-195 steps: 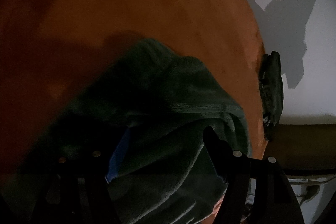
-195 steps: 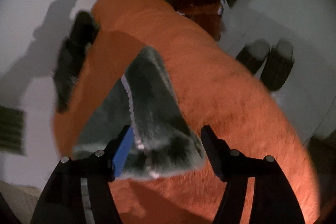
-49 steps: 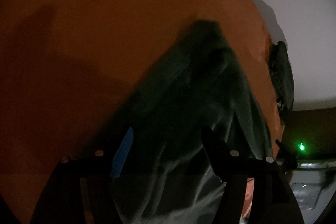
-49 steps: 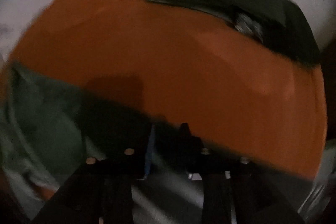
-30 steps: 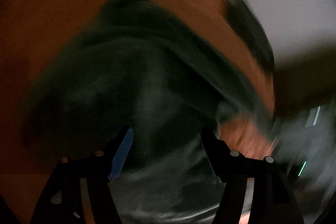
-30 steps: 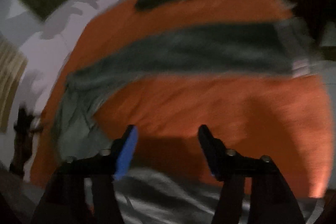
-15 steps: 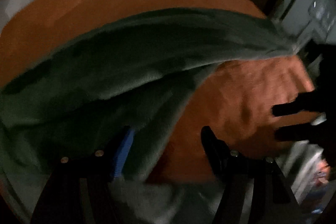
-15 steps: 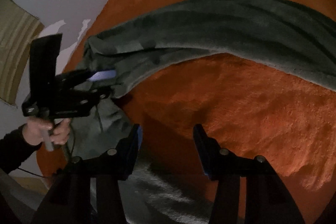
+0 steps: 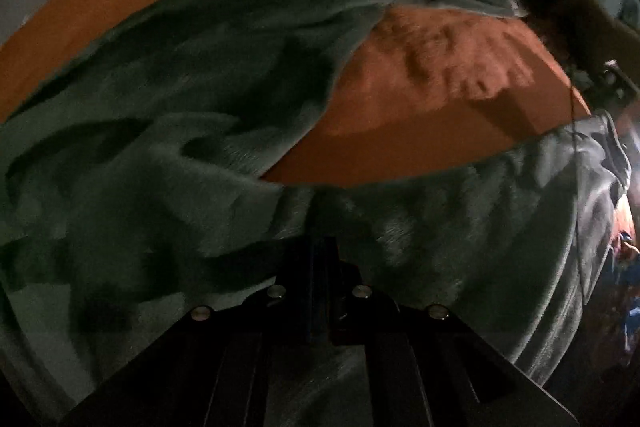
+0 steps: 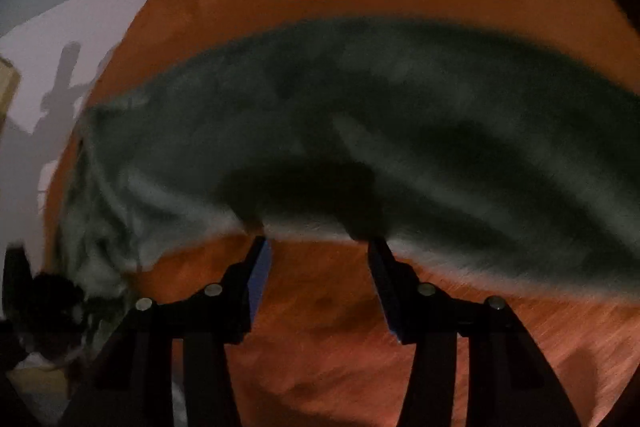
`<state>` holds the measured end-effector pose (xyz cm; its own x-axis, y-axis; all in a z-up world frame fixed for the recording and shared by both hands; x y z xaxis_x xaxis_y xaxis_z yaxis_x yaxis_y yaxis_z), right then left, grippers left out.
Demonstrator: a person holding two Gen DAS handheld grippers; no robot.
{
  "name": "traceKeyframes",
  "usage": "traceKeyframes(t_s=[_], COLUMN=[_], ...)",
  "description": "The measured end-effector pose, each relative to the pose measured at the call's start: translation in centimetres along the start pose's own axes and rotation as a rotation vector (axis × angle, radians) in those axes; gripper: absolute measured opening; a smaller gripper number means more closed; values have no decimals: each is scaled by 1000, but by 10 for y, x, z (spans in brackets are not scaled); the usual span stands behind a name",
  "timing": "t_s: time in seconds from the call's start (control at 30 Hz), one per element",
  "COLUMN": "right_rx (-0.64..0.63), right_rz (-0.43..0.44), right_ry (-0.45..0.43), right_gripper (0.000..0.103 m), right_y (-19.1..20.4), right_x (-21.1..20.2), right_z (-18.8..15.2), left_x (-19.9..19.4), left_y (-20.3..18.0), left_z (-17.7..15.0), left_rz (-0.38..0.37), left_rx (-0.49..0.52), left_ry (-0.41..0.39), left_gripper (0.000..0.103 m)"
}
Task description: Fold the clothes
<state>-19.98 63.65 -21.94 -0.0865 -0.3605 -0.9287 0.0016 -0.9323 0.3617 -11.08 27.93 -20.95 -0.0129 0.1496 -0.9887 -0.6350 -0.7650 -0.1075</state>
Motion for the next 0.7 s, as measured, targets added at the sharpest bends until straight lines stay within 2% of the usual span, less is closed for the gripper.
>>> traceKeyframes(t_s=[0.03,0.1,0.13,0.17,0.2,0.3,0.37,0.4,0.43,0.47,0.53,0.7], right_rx=[8,23,30,5,-21,-65,-48,-38,-24,4,53,32], right_rz=[-17,34,61,51,39,-60,-82,-92,-94,-83,-51,69], right_ry=[-21,-12,-7,12,32,97,75,63,38,7,-33,13], right_gripper=[50,51,51,51,51,51,50,48,48,47,47,47], right_y=[-4,1,3,7,11,12,5,2,-1,-6,-15,-2], right_x=[-6,-10,-12,-8,-3,17,15,13,7,-1,-14,-18], right_z=[7,5,4,1,-2,2,13,18,23,28,37,18], left_x=[-3,-22,-27,-33,-36,-33,-27,-25,-22,-20,-16,-24], left_y=[3,13,18,23,29,41,48,51,54,55,54,35], left_z=[1,10,15,20,27,46,59,65,71,70,67,28], left_rz=[-7,-21,-10,1,9,33,48,56,63,42,-1,20], left_rx=[-21,-64,-70,-77,-77,-80,-82,-84,-85,-84,-82,-22], left_ry=[2,-60,-79,-98,-103,-102,-95,-92,-88,-83,-72,-94], left_gripper=[6,13,31,51,57,59,59,58,37,1,0,0])
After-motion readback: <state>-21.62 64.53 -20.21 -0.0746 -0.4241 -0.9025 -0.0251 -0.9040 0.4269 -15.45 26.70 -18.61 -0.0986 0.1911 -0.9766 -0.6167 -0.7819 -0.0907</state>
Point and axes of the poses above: each gripper's, at about its wrist camera, not at the fingertips, and x roughly the way its jaws point, y to its left, z to its top, the point moved 6 cm from there along x, roughly the way its jaws point, and after that the axes turned 15 degrees about y, right-handed, at the moved point
